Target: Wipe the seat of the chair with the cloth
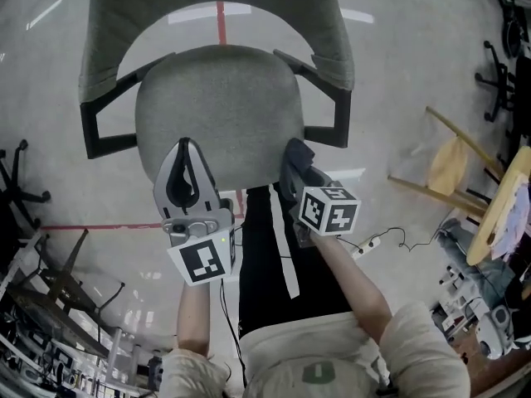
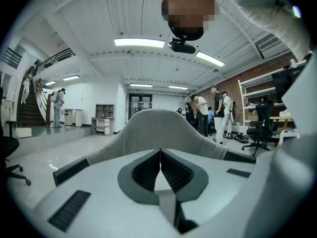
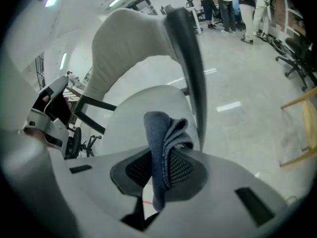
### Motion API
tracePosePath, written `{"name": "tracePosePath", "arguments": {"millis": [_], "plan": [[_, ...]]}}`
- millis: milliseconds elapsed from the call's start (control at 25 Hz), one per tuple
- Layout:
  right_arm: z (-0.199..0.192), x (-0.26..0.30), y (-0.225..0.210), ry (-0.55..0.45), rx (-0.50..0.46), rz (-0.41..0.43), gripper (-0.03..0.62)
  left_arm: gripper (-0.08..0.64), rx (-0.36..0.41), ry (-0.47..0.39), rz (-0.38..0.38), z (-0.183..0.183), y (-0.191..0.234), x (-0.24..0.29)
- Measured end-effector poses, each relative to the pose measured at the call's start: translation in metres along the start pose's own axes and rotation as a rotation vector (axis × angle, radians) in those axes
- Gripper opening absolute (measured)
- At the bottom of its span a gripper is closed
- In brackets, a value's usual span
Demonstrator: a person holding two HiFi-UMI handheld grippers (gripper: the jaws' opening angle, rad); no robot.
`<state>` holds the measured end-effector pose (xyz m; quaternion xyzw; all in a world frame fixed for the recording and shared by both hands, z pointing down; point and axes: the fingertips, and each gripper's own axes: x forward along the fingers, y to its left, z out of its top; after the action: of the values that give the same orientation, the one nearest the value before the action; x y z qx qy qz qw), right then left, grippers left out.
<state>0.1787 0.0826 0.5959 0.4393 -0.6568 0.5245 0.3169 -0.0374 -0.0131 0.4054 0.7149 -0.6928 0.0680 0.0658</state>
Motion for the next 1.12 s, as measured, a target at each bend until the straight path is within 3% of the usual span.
{"name": "tracePosePath", "arguments": {"millis": [120, 280, 400, 520, 680, 800, 960, 1120], "plan": [[0.038, -0.022, 0.047, -0.090, -0.058, 0.048, 0.057, 0.015, -0.018, -0.021, -0.001, 0.039, 0.001, -0.005], [0.136, -0.074, 0.125, -0.319, -0.137, 0.131, 0.057, 0.015, -0.025, -0.108, 0.022, 0.124, 0.007, -0.012], [0.230, -0.129, 0.200, -0.547, -0.290, 0.212, 0.056, 0.015, -0.021, -0.222, 0.092, 0.193, 0.031, -0.010], [0.273, -0.212, 0.257, -0.729, -0.456, 0.244, 0.057, 0.015, -0.018, -0.290, 0.150, 0.259, 0.050, -0.034], [0.274, -0.330, 0.302, -0.918, -0.649, 0.277, 0.057, 0.015, -0.024, -0.328, 0.181, 0.337, 0.048, -0.077], [0.264, -0.386, 0.340, -1.032, -0.730, 0.371, 0.057, 0.015, 0.001, -0.378, 0.226, 0.377, 0.048, -0.108], [0.229, -0.415, 0.391, -1.093, -0.774, 0.524, 0.057, 0.015, 0.029, -0.446, 0.304, 0.392, 0.062, -0.165], [0.208, -0.424, 0.412, -1.093, -0.879, 0.570, 0.057, 0.015, 0.035, -0.453, 0.380, 0.390, 0.067, -0.197]]}}
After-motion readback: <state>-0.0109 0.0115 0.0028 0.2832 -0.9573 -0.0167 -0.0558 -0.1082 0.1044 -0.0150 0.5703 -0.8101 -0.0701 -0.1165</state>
